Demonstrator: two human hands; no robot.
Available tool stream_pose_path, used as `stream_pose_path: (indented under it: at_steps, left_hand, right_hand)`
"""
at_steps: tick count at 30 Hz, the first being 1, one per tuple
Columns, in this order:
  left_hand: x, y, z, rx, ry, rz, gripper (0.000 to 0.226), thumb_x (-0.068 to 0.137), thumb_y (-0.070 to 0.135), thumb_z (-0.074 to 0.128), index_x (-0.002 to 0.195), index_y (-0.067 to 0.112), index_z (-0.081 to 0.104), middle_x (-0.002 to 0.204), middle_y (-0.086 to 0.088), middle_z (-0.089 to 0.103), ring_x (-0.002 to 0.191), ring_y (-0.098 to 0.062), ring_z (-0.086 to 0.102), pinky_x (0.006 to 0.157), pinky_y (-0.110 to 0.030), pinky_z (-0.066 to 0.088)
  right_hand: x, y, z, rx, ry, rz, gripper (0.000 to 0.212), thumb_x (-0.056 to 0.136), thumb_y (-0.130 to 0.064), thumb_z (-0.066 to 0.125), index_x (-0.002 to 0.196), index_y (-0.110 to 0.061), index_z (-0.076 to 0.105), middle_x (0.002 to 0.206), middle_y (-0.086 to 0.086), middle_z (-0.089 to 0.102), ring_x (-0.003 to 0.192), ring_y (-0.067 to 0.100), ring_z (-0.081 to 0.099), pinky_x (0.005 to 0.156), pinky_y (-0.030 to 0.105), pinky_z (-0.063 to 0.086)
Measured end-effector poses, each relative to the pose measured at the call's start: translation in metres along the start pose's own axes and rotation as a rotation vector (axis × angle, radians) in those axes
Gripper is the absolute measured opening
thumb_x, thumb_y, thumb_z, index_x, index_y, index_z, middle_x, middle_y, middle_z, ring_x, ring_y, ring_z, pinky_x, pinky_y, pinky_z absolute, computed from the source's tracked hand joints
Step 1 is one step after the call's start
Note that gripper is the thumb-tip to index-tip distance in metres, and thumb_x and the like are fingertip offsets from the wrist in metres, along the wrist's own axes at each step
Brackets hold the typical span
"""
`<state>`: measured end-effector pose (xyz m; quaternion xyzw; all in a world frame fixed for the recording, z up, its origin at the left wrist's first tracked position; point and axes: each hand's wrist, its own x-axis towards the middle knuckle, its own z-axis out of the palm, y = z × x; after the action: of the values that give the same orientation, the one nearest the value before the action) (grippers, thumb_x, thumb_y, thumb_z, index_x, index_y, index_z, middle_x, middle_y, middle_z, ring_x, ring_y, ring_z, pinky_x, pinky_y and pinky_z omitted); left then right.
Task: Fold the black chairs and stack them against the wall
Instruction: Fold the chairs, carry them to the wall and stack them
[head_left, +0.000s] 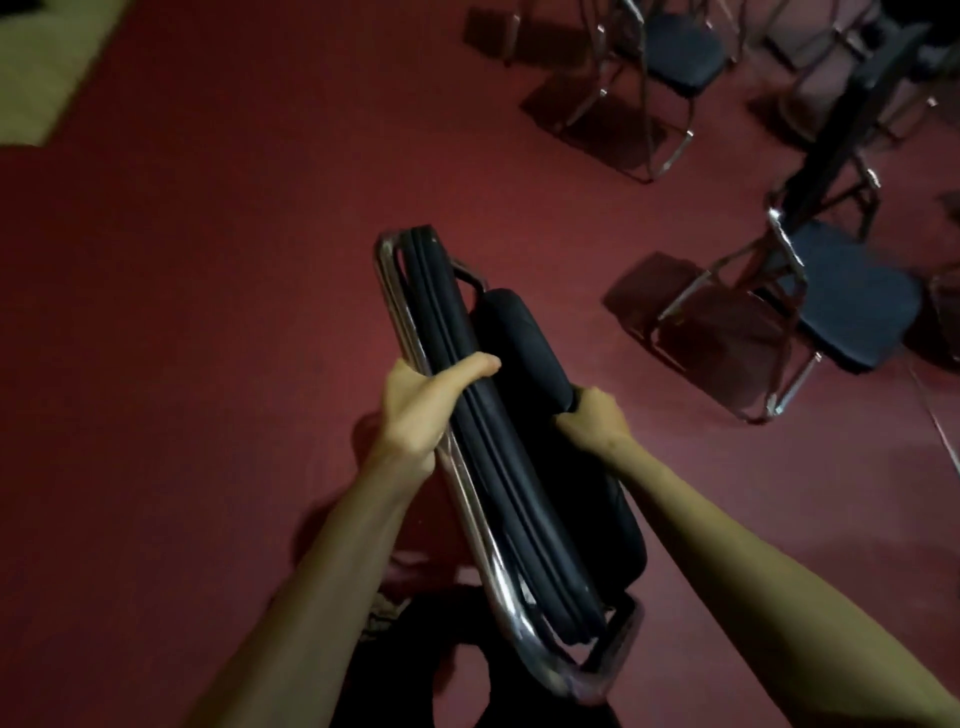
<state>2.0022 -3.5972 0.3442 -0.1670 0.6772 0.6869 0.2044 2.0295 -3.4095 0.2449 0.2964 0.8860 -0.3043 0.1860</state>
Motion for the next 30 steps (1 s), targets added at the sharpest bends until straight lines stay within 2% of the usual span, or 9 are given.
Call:
stream_pose_path:
  at_steps: [2,4,9,12,15,19,26,30]
  left_hand:
    - [-0.005,0.017,-0.060,-0.086,0.082,0.022,0.028,0.067,0.012,0.084,0.092,0.010,0.073,0.089,-0.010,0.075,0.079,-0.024,0.073,0.073,-0.038,0.060]
    - [-0.014,0.034,-0.118,-0.150,0.148,0.055,0.033,0.066,0.013,0.084,0.096,0.008,0.072,0.088,-0.010,0.075,0.079,-0.023,0.073,0.074,-0.038,0.060]
    - [-0.032,0.065,-0.251,-0.275,0.319,0.137,0.042,0.065,0.016,0.084,0.104,0.009,0.067,0.093,-0.009,0.074,0.082,-0.024,0.073,0.076,-0.041,0.060]
    - [-0.042,0.071,-0.323,-0.319,0.467,0.172,0.052,0.064,0.015,0.085,0.110,0.006,0.064,0.096,-0.012,0.073,0.081,-0.024,0.073,0.071,-0.040,0.061]
    - [-0.056,0.071,-0.393,-0.347,0.611,0.224,0.043,0.066,0.012,0.083,0.106,0.004,0.068,0.094,-0.015,0.073,0.082,-0.028,0.073,0.069,-0.039,0.061]
    - [-0.067,0.071,-0.484,-0.399,0.798,0.278,0.034,0.068,0.009,0.082,0.100,0.006,0.071,0.093,-0.016,0.073,0.083,-0.029,0.073,0.074,-0.045,0.060]
    - [-0.067,0.091,-0.649,-0.534,1.108,0.314,0.022,0.071,0.007,0.081,0.089,0.009,0.069,0.078,-0.006,0.071,0.070,-0.017,0.070,0.065,-0.030,0.059]
    - [-0.078,0.095,-0.743,-0.613,1.265,0.310,0.019,0.072,0.006,0.081,0.082,0.013,0.068,0.076,-0.003,0.071,0.066,-0.012,0.069,0.060,-0.023,0.058]
  right_hand:
    - [-0.013,-0.058,0.016,-0.081,-0.023,-0.101,0.034,0.077,-0.017,0.058,0.110,-0.012,0.063,0.104,0.017,0.067,0.095,0.036,0.064,0.075,0.036,0.050]
    - [-0.027,-0.115,0.034,-0.125,-0.049,-0.207,0.030,0.076,-0.017,0.060,0.105,-0.011,0.064,0.100,0.017,0.067,0.091,0.035,0.065,0.074,0.037,0.051]
    - [-0.060,-0.251,0.100,-0.139,-0.149,-0.421,0.024,0.075,-0.016,0.060,0.096,-0.008,0.065,0.094,0.015,0.068,0.085,0.033,0.066,0.068,0.035,0.050]
    - [-0.078,-0.324,0.153,-0.148,-0.219,-0.536,0.028,0.074,-0.018,0.060,0.098,-0.006,0.065,0.095,0.016,0.068,0.084,0.033,0.066,0.067,0.034,0.050]
    - [-0.098,-0.395,0.211,-0.169,-0.294,-0.673,0.030,0.074,-0.018,0.060,0.101,-0.006,0.065,0.096,0.016,0.068,0.085,0.033,0.066,0.066,0.033,0.049]
    - [-0.130,-0.494,0.290,-0.217,-0.394,-0.836,0.028,0.073,-0.019,0.062,0.099,-0.008,0.065,0.096,0.016,0.068,0.086,0.033,0.066,0.064,0.030,0.044]
    - [-0.194,-0.658,0.435,-0.319,-0.629,-1.019,0.036,0.072,-0.015,0.062,0.108,-0.012,0.065,0.097,0.011,0.069,0.085,0.029,0.067,0.068,0.030,0.052]
    - [-0.248,-0.739,0.513,-0.399,-0.757,-1.078,0.033,0.072,-0.013,0.062,0.104,-0.013,0.066,0.094,0.010,0.069,0.084,0.029,0.067,0.068,0.030,0.051]
